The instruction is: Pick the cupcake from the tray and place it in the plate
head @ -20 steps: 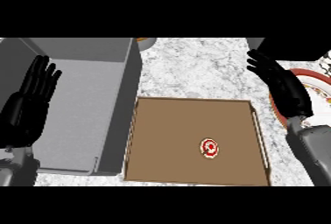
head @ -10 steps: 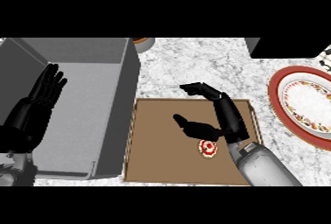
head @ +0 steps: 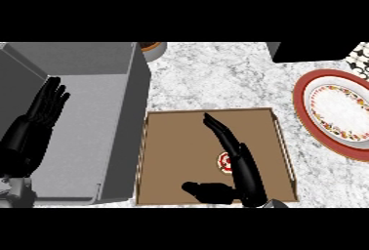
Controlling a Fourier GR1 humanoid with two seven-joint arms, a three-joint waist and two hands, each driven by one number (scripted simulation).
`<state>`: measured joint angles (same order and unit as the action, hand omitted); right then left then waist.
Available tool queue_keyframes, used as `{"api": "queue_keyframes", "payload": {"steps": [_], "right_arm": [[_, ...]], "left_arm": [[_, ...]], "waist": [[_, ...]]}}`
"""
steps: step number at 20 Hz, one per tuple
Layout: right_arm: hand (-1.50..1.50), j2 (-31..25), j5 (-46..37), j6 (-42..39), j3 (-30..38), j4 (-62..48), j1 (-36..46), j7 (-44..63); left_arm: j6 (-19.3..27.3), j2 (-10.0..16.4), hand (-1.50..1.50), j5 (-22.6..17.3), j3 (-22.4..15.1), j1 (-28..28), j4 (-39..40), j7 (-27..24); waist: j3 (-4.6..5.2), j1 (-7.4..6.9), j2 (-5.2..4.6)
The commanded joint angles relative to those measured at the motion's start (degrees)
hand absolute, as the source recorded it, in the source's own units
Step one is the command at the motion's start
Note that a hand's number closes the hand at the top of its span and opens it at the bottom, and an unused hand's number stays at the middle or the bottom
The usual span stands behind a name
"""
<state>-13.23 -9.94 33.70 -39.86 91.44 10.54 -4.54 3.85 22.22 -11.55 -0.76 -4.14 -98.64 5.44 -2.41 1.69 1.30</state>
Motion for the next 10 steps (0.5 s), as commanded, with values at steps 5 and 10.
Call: {"api": "queue_keyframes", "payload": {"steps": [5, 10], "right_arm": [[-1.5, -9.4, -10.3, 0.4, -2.2, 5.0, -4.3, 10.4], [-1.5, -17.8, -13.9, -8.2, -3.3, 7.2, -3.9, 21.3]], "left_arm": [[0.0, -1.7, 0.0, 1.8, -1.2, 6.3, 7.1, -2.4], [-0.5, -0.5, 0.0, 1.8, -1.2, 7.6, 4.6, -1.1]], "waist": [[2.88, 1.07, -1.19], [3.0, 0.35, -1.09]]}}
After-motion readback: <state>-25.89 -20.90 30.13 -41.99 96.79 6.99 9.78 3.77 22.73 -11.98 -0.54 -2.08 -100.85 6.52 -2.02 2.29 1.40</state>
